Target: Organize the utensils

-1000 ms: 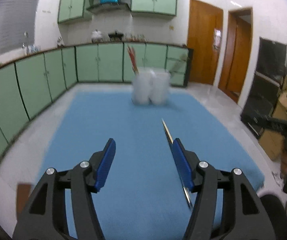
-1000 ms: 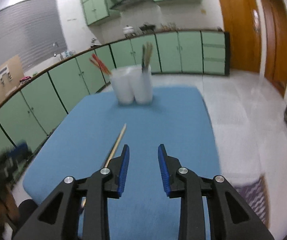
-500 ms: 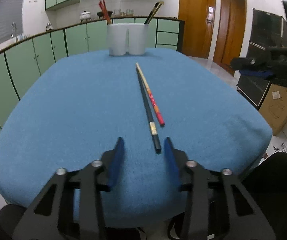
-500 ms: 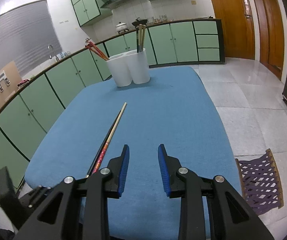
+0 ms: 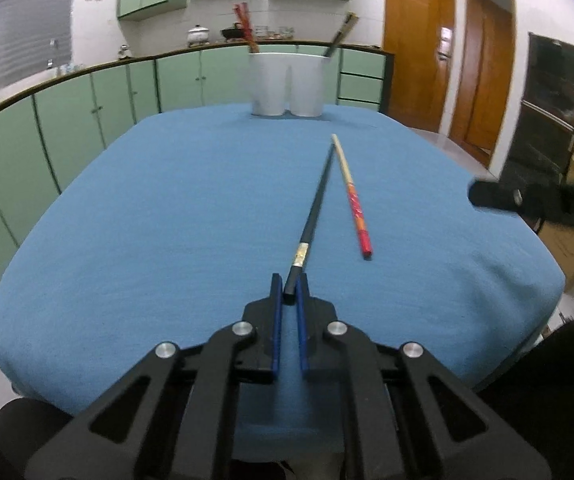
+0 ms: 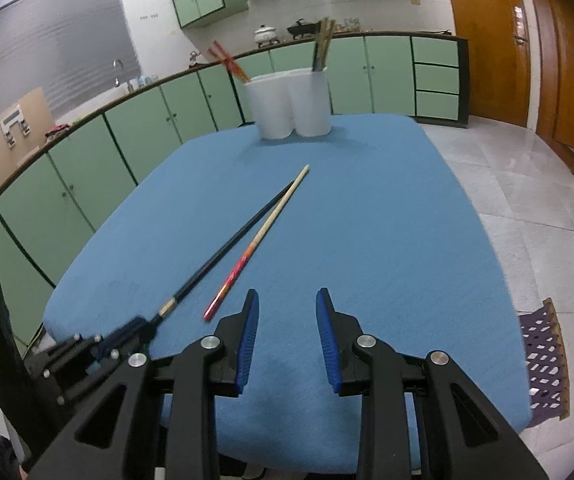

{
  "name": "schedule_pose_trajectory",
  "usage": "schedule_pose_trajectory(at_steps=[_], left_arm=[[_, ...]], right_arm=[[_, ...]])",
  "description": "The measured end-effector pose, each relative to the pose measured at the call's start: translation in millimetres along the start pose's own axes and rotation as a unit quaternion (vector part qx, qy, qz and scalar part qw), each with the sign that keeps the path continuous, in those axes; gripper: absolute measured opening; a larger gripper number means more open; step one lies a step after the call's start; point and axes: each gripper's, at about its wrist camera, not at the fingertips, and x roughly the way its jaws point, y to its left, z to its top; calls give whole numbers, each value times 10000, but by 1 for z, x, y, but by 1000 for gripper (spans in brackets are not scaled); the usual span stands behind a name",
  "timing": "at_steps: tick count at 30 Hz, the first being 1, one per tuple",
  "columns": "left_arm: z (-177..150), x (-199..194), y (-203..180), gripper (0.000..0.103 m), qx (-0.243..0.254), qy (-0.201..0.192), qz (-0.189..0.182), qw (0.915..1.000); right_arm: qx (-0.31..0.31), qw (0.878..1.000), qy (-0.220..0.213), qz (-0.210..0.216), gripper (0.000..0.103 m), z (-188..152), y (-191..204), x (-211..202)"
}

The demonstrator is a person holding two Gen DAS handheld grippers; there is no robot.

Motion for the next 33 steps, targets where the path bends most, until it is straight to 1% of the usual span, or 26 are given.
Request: schedule_pose_trajectory(at_steps=[6,8,10,13,14,16,20,21,22,26,30,33], left_arm=[[2,-2,19,6,-288,21,202,9994],[3,-1,25,7,-364,82,174,9992],[4,-1,28,7,-320,107,184,9993],[6,-2,27,9,-179,110,103,9997],[7,-1,27,12,-144,116,78,9998],[10,3,29,15,-104,166,-36,9998],[11,9,33,18,-87,220,-171,9996],[11,11,34,17,-113,222,-198,9995],[11,12,35,13,-172,234,-225,9993],[11,10,36,8,-299,160,-117,9994],[10,6,38,6,-457,85,28,9989],[9,6,39,6,-520,114,24,9986]], right_arm=[[-113,9998,112,118,29,-12,23,11],[-194,9996,142,169,29,-15,32,15],[-271,9993,172,210,29,-17,41,19],[-311,9990,221,231,29,-18,48,26],[-309,9989,246,234,30,-19,50,29],[-293,9989,279,217,30,-20,51,33],[-242,9990,329,181,30,-22,48,37],[-242,9990,334,178,30,-21,47,37],[-242,9990,331,167,30,-21,47,38],[-233,9991,309,187,30,-18,49,39],[-229,9991,262,229,31,-17,54,42],[-268,9991,249,216,32,-17,60,48]])
